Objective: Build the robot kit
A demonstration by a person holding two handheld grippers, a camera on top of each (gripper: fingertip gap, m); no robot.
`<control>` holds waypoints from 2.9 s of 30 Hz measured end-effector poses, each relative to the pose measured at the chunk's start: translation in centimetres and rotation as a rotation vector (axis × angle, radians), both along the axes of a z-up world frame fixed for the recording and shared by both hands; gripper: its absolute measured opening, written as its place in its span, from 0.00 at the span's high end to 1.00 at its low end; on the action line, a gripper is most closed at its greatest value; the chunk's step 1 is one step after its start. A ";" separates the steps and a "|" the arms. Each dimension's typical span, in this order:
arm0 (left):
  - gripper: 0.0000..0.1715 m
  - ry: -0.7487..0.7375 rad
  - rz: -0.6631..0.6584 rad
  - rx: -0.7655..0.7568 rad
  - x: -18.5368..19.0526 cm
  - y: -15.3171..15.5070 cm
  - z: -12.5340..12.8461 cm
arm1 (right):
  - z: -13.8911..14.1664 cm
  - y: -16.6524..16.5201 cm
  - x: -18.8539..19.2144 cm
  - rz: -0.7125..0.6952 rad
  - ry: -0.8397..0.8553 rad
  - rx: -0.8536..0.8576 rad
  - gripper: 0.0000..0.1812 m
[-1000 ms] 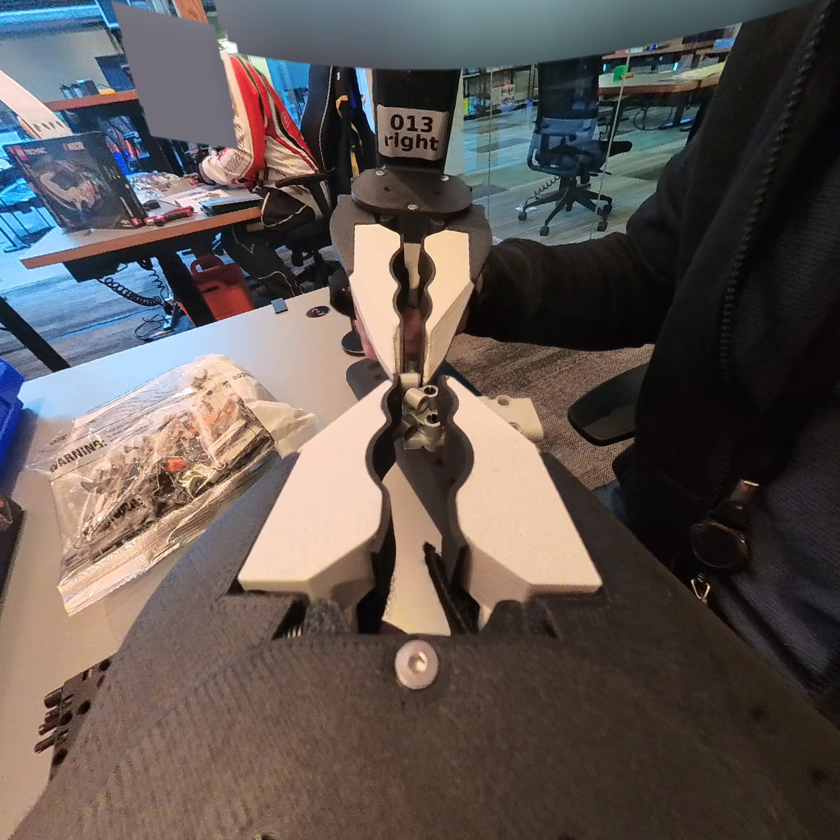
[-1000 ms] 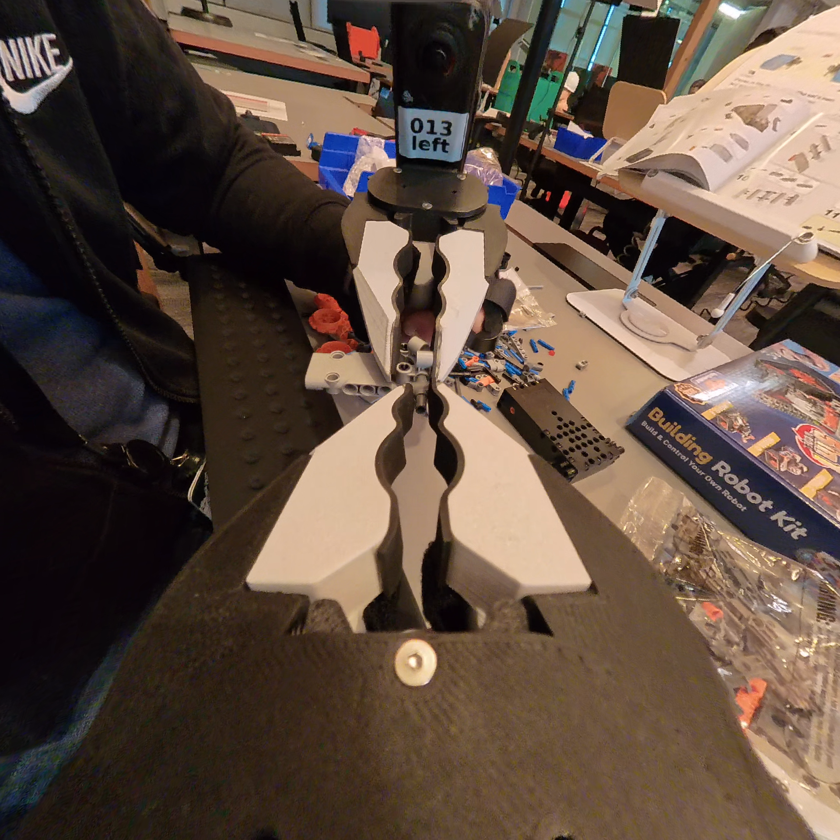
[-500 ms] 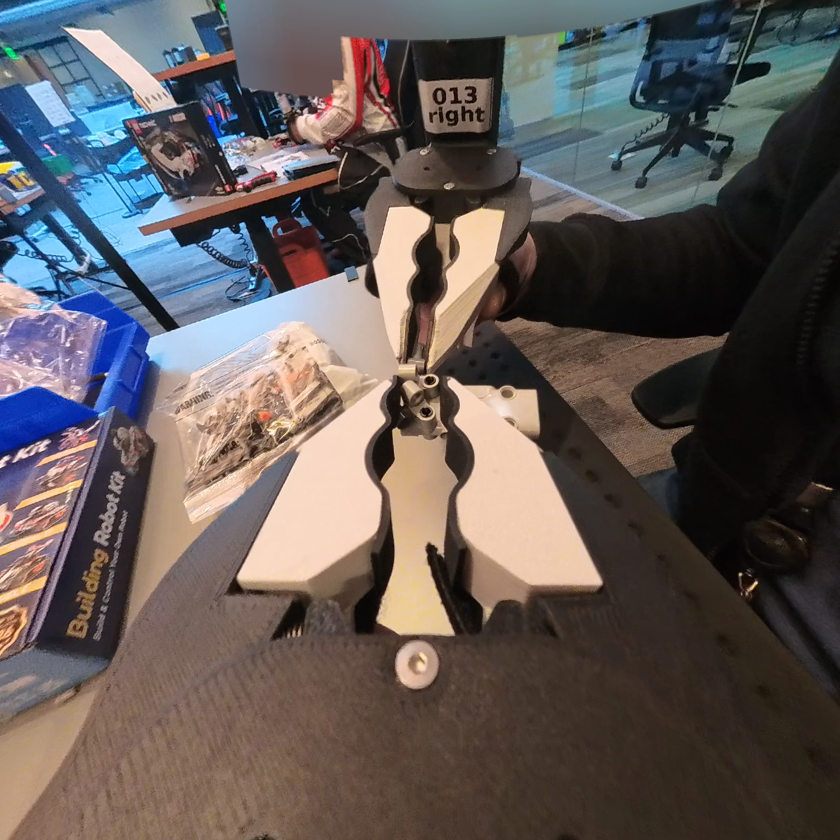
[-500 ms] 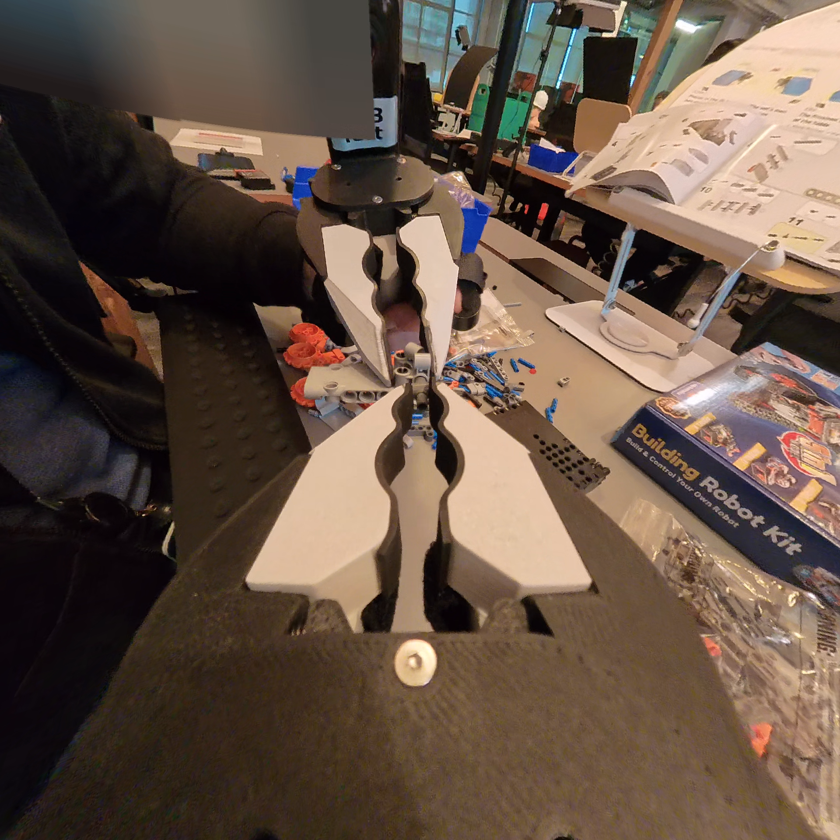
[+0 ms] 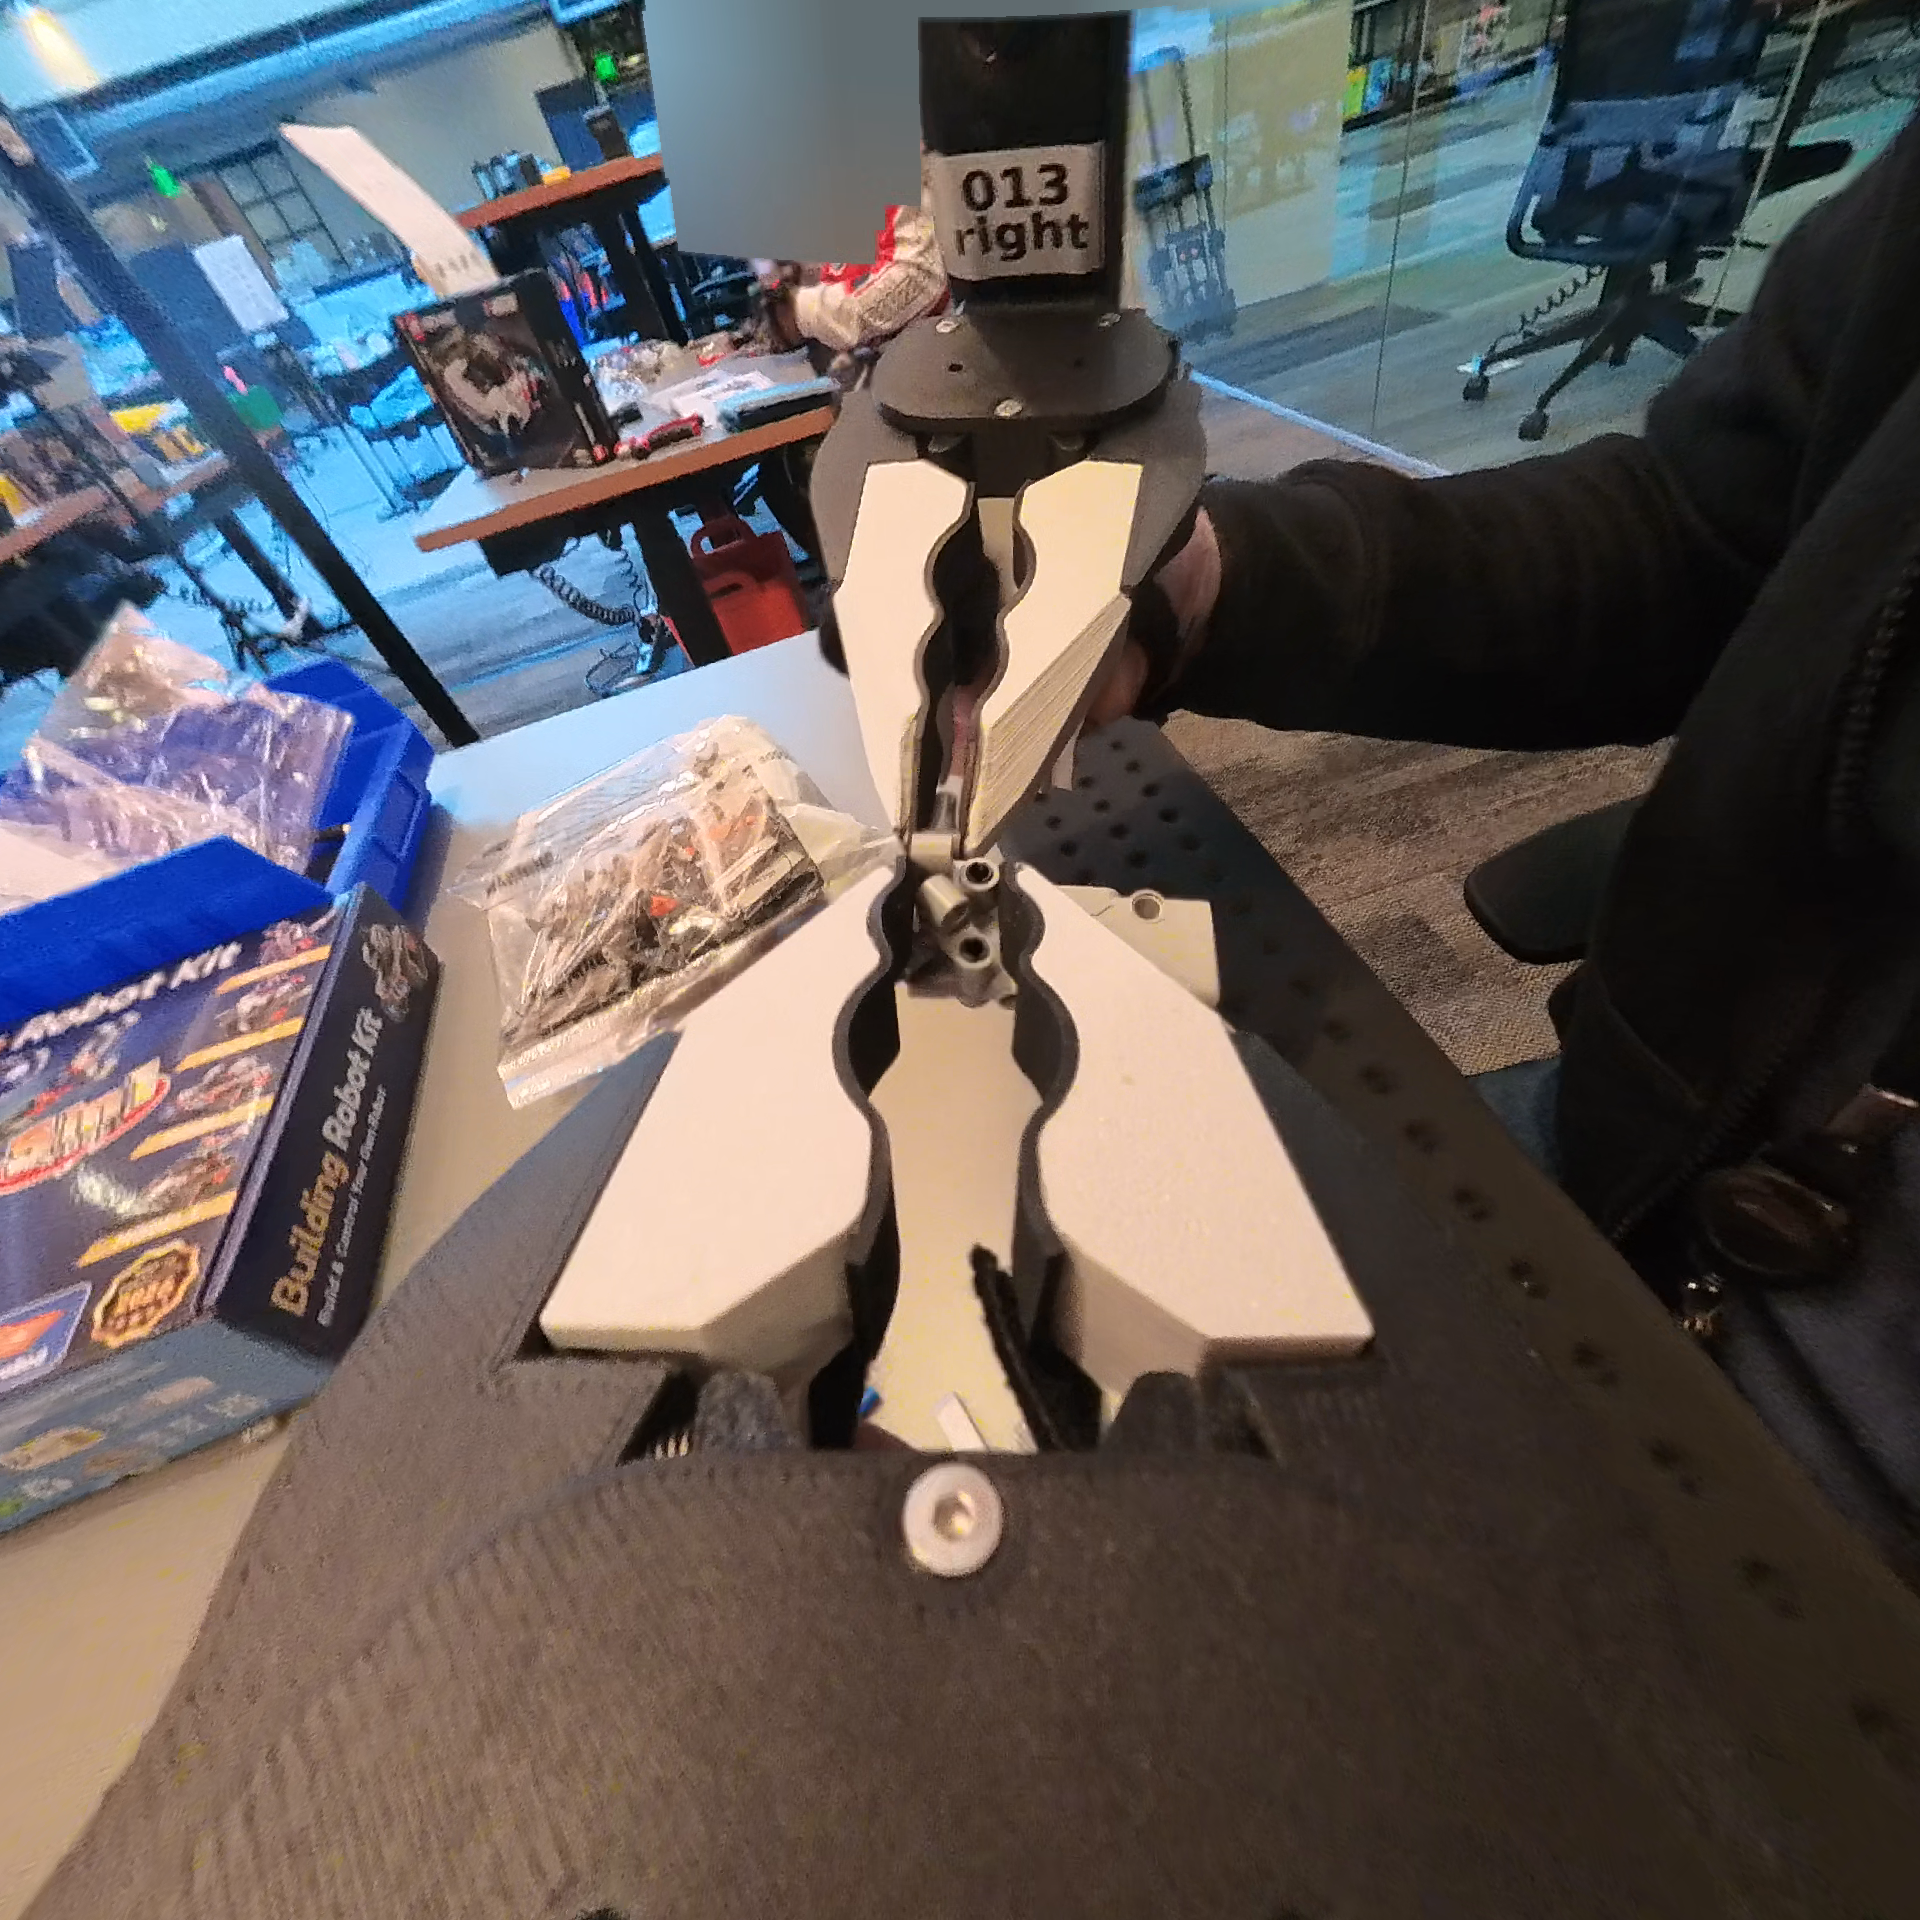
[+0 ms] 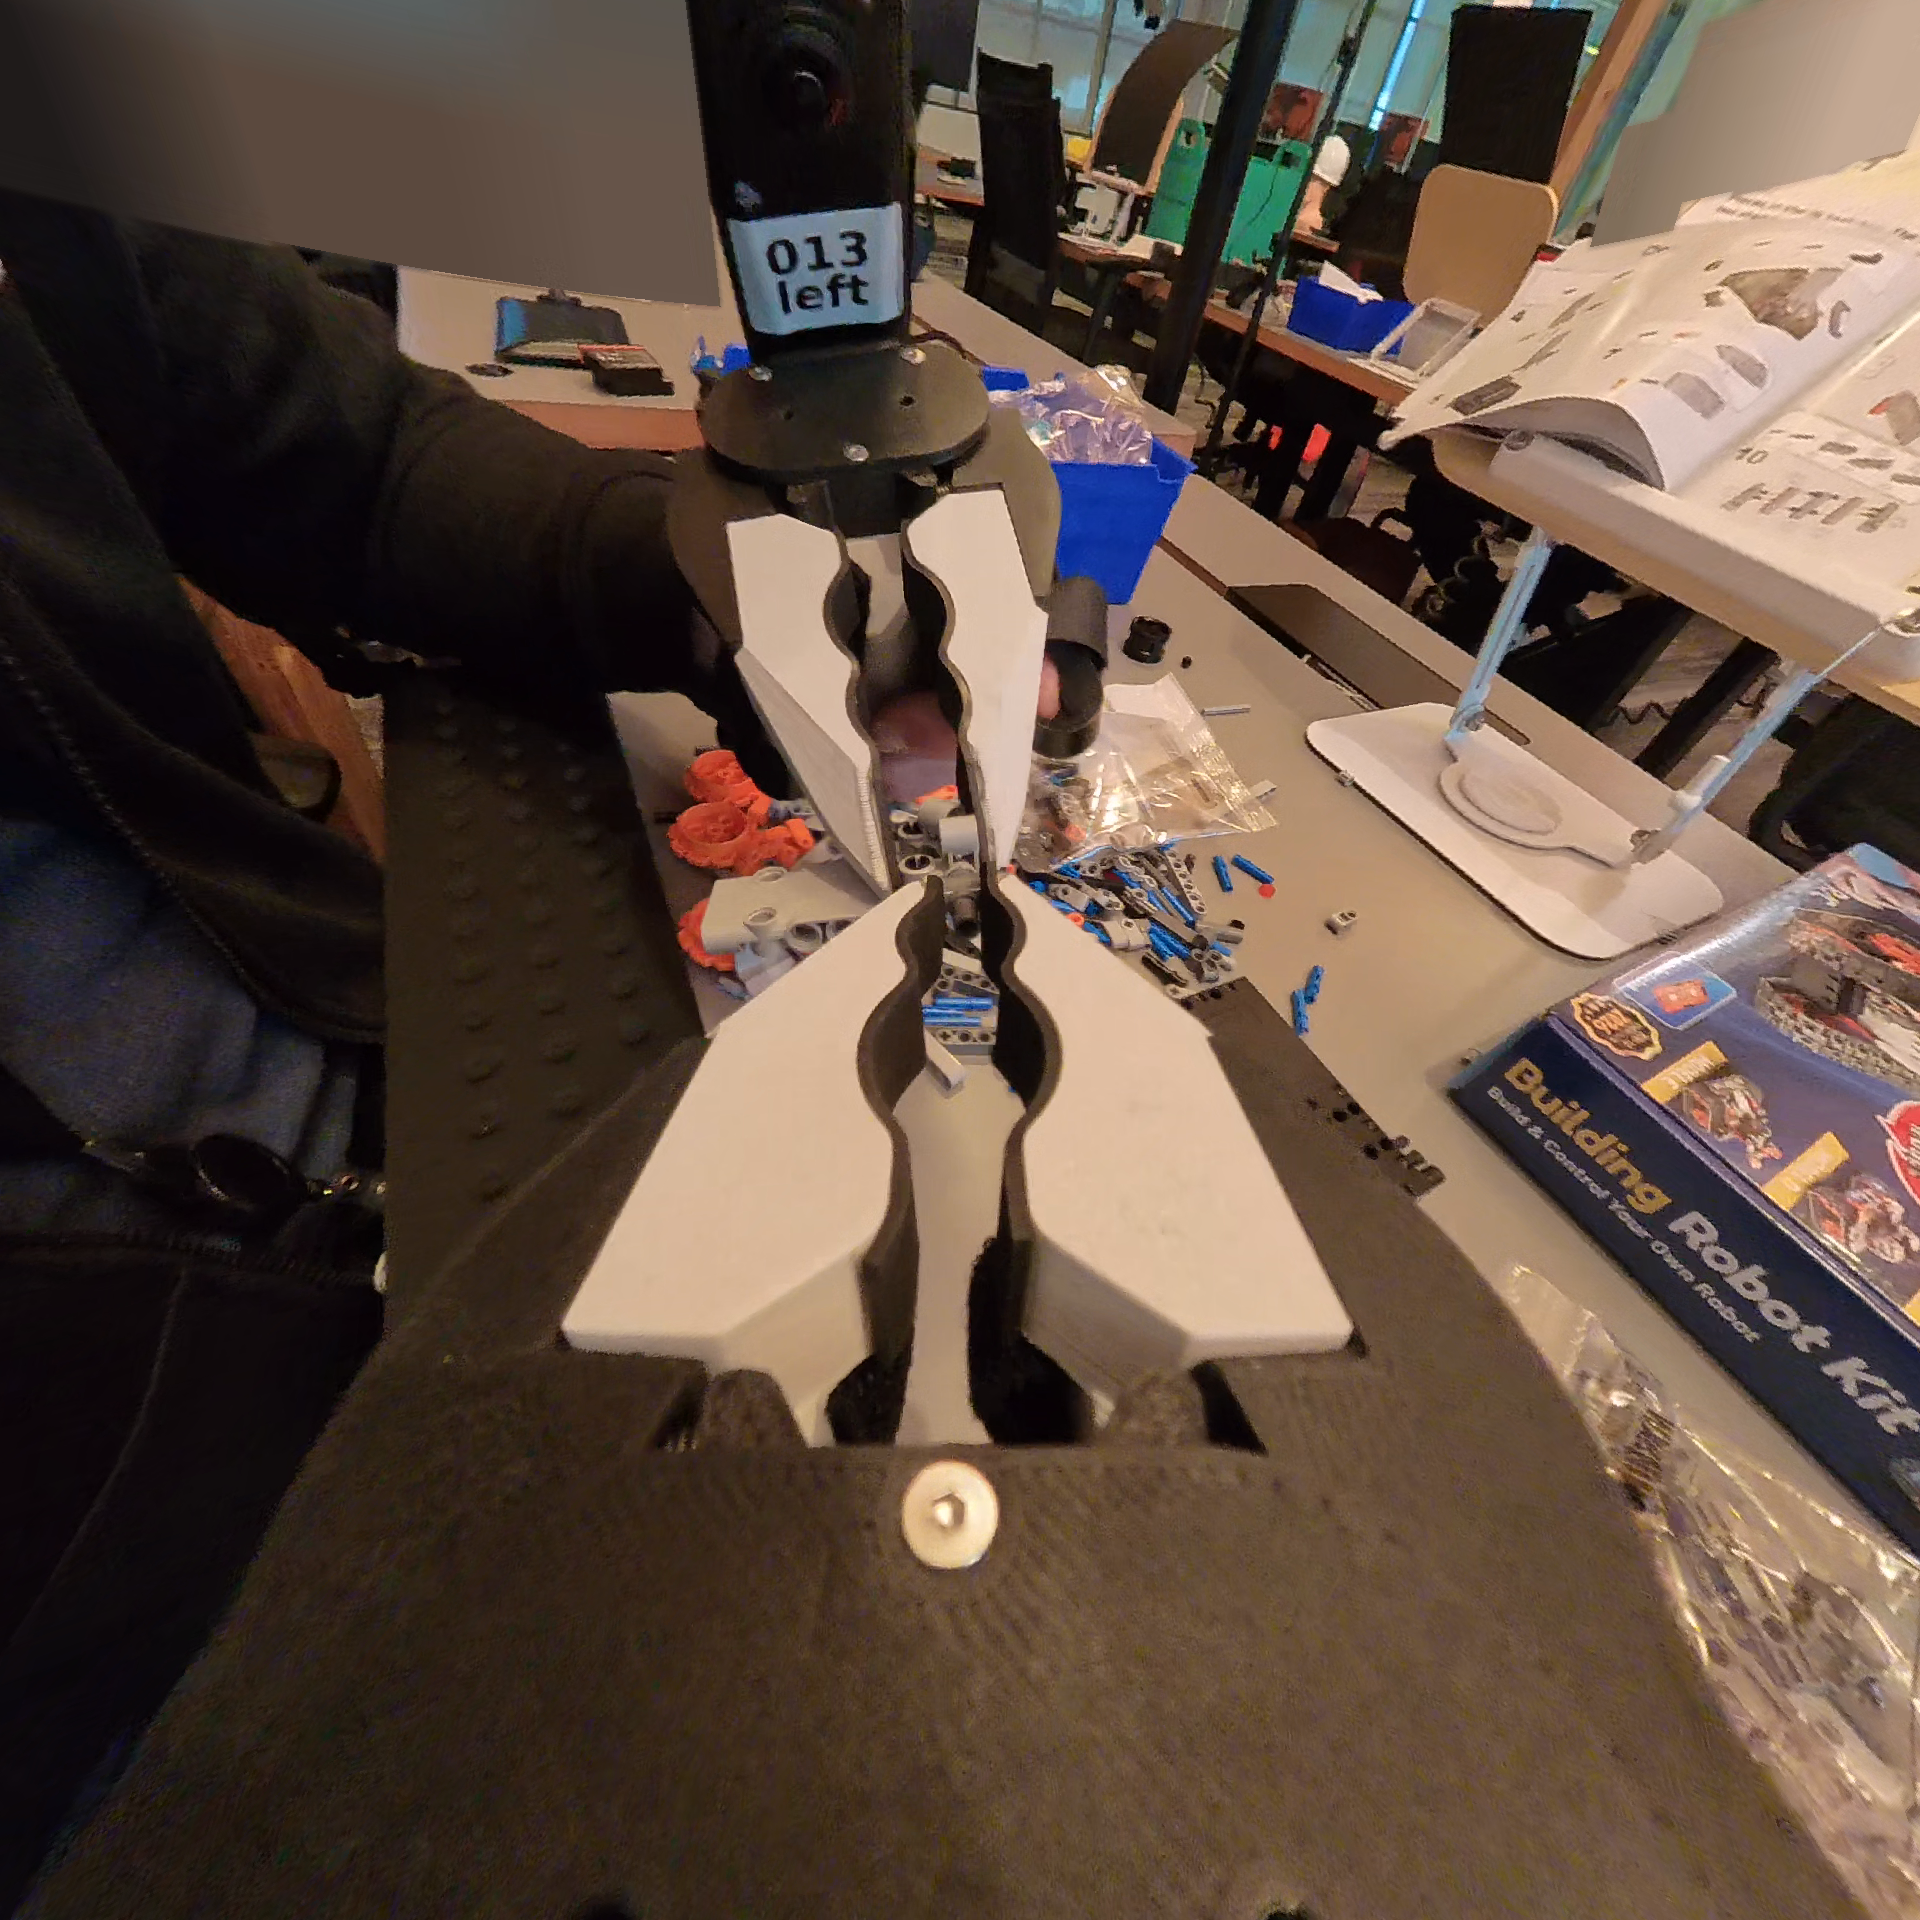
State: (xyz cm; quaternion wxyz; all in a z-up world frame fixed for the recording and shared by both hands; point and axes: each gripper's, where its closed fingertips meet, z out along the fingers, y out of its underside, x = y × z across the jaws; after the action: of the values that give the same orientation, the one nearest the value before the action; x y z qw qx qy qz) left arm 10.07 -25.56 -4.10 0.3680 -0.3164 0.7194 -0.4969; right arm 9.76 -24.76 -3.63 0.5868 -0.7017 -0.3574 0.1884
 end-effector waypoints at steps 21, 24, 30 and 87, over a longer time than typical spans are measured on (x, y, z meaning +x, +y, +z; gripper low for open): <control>0.85 0.427 0.417 0.144 -7.8 12.9 -8.9 | -15.2 3.2 5.1 -0.357 -0.344 -0.538 0.96; 0.85 0.459 0.419 0.137 -8.0 13.1 -10.0 | -15.6 1.9 3.5 -0.281 -0.337 -0.619 0.89; 0.84 0.487 0.423 0.141 -8.4 13.9 -10.6 | -11.3 3.9 2.7 -0.243 -0.288 -0.523 0.88; 0.74 0.739 0.798 0.049 -14.6 24.3 -14.1 | -12.2 24.0 -6.2 -0.099 -0.353 -0.589 0.69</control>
State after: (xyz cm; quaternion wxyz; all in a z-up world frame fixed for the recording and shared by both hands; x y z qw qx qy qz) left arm -4.48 -1.25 -18.19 0.2578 -0.7099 0.6364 -0.1573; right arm 3.53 -0.78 -15.81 0.2966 -0.8792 -0.3493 0.1305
